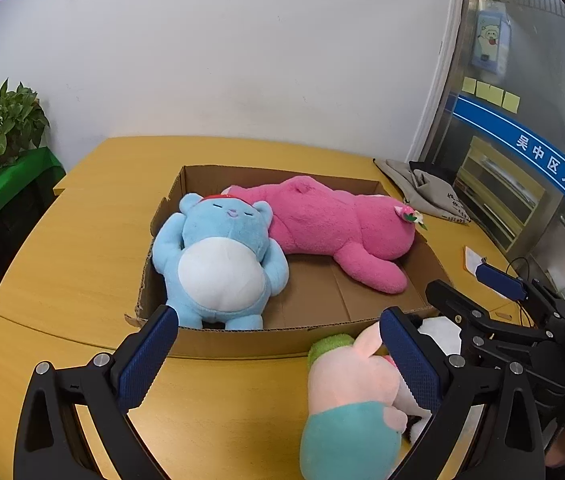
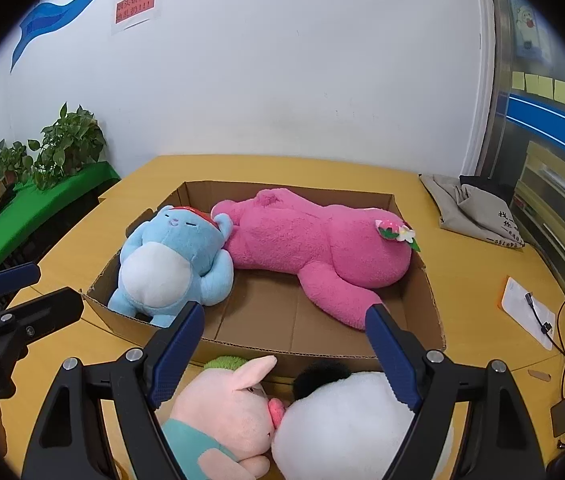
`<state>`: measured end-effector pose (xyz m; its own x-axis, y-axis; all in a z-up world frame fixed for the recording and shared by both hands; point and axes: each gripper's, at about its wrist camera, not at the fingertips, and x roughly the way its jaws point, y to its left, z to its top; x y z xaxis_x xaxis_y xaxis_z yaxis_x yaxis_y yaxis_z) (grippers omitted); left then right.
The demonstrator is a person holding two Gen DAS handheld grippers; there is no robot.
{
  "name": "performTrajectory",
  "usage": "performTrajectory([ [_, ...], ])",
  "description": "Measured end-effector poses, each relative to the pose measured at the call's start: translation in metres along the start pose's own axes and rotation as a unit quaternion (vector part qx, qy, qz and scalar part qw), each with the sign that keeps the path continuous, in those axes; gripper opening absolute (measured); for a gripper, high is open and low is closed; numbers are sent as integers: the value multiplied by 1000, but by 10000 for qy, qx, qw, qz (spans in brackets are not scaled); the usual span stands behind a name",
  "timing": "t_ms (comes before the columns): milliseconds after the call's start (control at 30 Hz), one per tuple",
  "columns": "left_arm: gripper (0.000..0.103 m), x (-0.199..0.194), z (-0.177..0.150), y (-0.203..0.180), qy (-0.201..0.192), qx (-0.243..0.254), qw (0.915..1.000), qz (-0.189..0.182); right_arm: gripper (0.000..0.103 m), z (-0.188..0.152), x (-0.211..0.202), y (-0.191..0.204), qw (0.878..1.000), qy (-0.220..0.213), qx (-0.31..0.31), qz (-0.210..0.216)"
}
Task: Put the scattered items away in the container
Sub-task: 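Close the left gripper on the pink-and-teal pig plush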
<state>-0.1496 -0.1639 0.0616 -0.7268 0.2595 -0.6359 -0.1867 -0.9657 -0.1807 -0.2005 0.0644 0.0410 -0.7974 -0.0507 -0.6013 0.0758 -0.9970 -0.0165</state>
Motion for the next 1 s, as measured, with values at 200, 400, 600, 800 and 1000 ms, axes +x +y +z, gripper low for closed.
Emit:
performTrajectory([
  [200,102,4,-3,-9,51,68,10000,-43,83,-2,1,-7,10000,24,81,-10],
  [400,102,9,-5,-15,98,93,9999,-81,83,-6,5,-14,9999,81,122,-14],
  [600,102,13,-9,-16,182,101,9997,-106,83,-10,10,-22,9997,151,211,-15],
  [800,102,22,-23,-16,462,113,9984,-315,83,-18,14,-28,9994,262,230,3],
  [1000,102,44,-66,-22,1206,137,9887,-881,83,-39,32,-33,9968,693,294,254],
])
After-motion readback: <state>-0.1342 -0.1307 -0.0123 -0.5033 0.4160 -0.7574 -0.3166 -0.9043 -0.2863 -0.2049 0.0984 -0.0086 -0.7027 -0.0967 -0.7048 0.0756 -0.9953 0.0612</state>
